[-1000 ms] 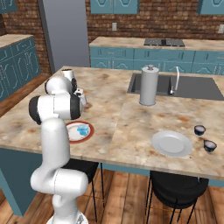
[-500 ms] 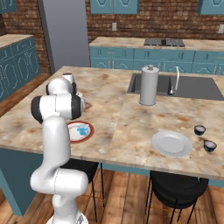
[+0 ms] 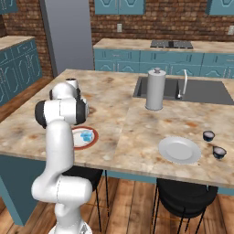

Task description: Place two yogurt containers on each plate.

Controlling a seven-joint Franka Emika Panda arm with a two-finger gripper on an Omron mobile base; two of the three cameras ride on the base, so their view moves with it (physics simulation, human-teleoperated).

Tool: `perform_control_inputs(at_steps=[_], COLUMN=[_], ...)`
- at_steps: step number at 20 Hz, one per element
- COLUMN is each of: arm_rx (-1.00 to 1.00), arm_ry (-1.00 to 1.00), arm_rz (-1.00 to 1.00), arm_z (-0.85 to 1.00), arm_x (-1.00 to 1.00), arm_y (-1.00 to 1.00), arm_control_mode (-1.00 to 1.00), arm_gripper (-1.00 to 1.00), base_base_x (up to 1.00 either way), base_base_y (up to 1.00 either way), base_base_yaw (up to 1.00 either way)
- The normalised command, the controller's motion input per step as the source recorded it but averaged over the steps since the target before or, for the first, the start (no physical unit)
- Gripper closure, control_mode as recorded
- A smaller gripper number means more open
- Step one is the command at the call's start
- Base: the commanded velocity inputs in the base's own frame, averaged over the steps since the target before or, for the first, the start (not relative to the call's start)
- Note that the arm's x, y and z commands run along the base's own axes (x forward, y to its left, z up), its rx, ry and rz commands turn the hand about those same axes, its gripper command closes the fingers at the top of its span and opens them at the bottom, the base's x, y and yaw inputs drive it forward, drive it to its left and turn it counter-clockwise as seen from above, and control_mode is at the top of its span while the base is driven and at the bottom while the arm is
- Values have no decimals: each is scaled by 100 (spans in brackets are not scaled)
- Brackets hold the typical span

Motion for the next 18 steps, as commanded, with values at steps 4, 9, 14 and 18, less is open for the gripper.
perform_control_inputs(at_steps=[4,9,14,18], arm_rx=[0,0,-1,-6], arm_ry=[0,0,0,0], arm_rz=[-1,-2,0,0], arm_z=[-12,-15,-25,-34], arm_x=[32,0,0,0], arm_y=[13,0,-2,0], arm_control_mode=[-100,-100,-100,-100], arm_gripper=[-100,-100,-100,-100], base_base_x=[0,0,0,0], base_base_y=[0,0,0,0], base_base_yaw=[0,0,0,0])
